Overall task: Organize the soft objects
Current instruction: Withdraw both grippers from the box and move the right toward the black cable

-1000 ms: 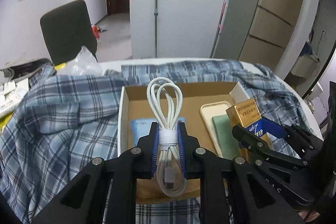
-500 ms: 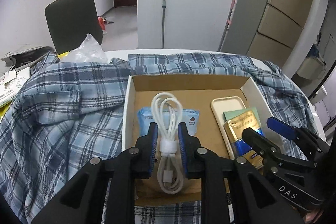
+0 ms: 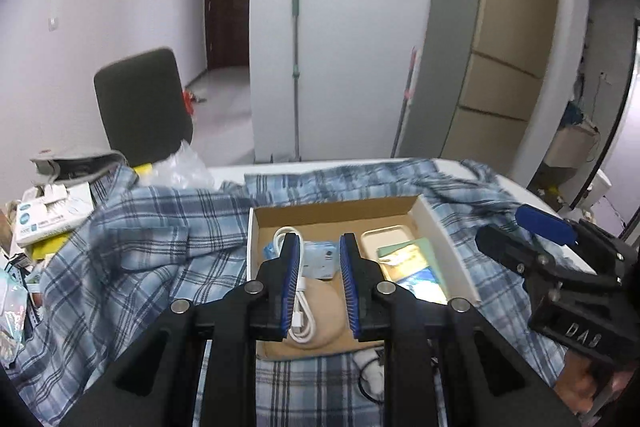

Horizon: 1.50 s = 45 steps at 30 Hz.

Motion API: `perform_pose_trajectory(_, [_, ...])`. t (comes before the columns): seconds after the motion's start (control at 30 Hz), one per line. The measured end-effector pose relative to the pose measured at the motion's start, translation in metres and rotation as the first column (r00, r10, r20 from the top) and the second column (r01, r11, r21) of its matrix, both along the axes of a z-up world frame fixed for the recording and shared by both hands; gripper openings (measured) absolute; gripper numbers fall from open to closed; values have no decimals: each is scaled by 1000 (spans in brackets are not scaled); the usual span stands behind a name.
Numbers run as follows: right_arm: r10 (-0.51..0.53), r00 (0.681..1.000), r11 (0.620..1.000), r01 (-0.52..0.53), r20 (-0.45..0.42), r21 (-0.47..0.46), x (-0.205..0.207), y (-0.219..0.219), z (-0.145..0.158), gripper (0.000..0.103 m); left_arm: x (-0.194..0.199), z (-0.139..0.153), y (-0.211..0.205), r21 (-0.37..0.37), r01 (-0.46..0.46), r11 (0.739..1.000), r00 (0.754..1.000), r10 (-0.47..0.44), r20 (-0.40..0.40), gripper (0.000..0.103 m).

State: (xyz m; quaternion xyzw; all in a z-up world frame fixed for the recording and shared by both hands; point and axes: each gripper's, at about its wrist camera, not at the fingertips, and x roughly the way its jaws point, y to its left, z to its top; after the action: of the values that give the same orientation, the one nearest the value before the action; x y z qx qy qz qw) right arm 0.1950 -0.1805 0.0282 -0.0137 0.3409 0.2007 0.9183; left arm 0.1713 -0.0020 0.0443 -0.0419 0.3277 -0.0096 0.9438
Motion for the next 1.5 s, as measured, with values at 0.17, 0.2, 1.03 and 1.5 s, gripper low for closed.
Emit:
perform_pose_trajectory(0.17, [-1,998,1000,-1,69,20,-34,-9,28,64,-40,9,-7,-21,45,999,996,-43,81,22])
perform_pose_trajectory(0.2, [-2,997,1000,1,81,19,-40,-10,31,64,-47,9,-9,-11,53,999,994,-52,101,22])
perform_pose_trajectory(1.03, [-97,992,991,88,-81,-104,-68,-44,-57,73,-78,-60,-22,10,67,998,967,-68,247,87])
perform_pose_trajectory(1.5, [-143,975,983,119,-169,-142,-66,-63,-71,50,-73,-65,-8,-39,20,999,976,-11,215,87])
